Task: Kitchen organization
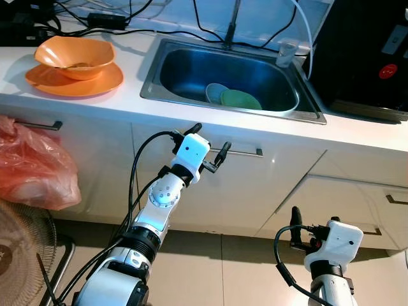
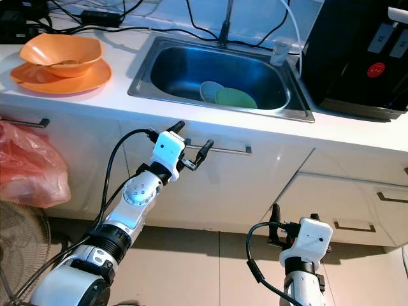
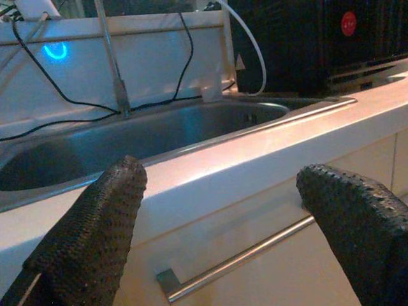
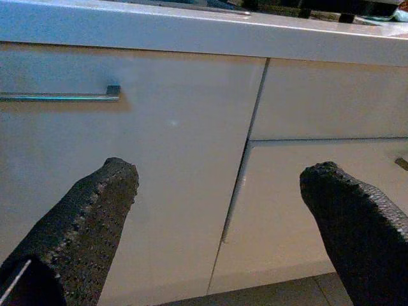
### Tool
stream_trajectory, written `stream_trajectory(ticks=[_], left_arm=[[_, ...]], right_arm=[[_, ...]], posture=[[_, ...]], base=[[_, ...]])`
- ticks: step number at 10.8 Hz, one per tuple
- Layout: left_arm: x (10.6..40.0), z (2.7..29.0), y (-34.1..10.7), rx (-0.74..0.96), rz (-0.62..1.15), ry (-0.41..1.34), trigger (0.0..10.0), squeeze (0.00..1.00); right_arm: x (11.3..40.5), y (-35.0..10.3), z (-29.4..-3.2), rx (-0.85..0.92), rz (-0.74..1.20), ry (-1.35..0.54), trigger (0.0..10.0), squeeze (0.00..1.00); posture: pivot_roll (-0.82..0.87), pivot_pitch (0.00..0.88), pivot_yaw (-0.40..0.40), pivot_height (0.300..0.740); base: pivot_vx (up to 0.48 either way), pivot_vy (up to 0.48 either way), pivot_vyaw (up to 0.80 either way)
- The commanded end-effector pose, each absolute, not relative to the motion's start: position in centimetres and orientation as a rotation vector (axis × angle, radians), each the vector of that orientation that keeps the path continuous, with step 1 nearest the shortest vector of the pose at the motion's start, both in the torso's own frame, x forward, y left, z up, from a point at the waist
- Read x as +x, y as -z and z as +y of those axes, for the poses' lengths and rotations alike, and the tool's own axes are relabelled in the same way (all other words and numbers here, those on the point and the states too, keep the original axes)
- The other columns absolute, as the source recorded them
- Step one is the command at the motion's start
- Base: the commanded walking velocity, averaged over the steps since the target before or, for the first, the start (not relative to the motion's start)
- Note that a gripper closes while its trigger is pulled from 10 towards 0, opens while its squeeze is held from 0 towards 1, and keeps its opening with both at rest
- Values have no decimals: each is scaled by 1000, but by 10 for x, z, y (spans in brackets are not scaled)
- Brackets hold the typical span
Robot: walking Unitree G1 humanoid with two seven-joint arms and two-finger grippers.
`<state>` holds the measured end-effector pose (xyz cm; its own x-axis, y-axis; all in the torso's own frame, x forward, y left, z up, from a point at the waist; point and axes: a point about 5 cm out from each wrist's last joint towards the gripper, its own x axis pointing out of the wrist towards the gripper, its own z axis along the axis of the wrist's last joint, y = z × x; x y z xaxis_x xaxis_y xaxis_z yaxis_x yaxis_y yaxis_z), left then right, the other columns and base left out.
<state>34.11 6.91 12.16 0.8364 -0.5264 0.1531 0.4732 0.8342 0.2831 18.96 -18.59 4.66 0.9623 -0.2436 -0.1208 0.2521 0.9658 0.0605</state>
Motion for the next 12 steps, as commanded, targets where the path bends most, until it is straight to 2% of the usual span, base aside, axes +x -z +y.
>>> stream_trajectory(ticks=[1, 12], left_arm=[[342, 63, -127, 238, -240, 550, 10000, 0], [341, 62, -123, 255, -219, 561, 10000, 0]], right_arm=[[189, -47, -192, 69, 106, 273, 10000, 0], [190, -49, -188, 75, 101, 272, 10000, 0]], posture=[[103, 0, -129, 740], [96, 0, -126, 740]], base=[[0, 0, 0], [0, 0, 0]])
